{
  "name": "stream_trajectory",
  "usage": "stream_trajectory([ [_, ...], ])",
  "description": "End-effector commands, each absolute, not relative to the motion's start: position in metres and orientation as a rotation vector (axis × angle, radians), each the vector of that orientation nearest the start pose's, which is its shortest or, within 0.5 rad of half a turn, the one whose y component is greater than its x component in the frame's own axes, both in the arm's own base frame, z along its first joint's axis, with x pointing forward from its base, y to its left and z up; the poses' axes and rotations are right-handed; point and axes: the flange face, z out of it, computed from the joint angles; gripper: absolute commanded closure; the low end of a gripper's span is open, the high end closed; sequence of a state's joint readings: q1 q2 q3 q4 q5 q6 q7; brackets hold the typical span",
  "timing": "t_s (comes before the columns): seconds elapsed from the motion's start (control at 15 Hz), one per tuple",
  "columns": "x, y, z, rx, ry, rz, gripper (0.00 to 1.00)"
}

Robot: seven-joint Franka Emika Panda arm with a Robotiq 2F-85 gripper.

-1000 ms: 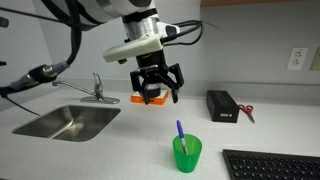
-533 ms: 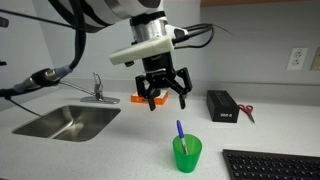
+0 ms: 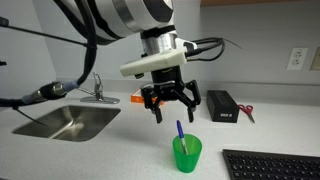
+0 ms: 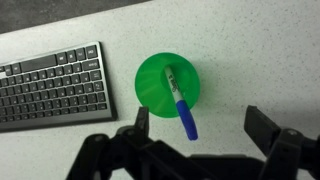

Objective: Take the marker out of the cup

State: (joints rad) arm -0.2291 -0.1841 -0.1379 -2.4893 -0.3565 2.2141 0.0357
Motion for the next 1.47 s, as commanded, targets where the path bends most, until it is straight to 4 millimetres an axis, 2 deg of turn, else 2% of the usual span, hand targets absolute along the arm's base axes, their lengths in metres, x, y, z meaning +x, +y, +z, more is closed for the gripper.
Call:
stream_trajectory([
  [0.0,0.418,-0.181,0.339,-3.384,0.299,0.243,0.00],
  [0.2,0.421,-0.183,0.334,-3.392,0.321,0.250,0.00],
  [0.27,0.421,-0.184,0.334,-3.396,0.323,0.251,0.04],
  [0.33,0.423,-0.186,0.334,-3.399,0.329,0.245,0.28],
  [0.47,0.425,-0.188,0.333,-3.399,0.337,0.234,0.29],
  [0.8,0.429,-0.192,0.335,-3.392,0.348,0.206,0.70],
  [1.07,0.433,-0.195,0.336,-3.391,0.362,0.192,0.99],
  [1.27,0.430,-0.196,0.342,-3.395,0.358,0.186,0.97],
  [1.4,0.420,-0.196,0.354,-3.397,0.344,0.157,0.97],
])
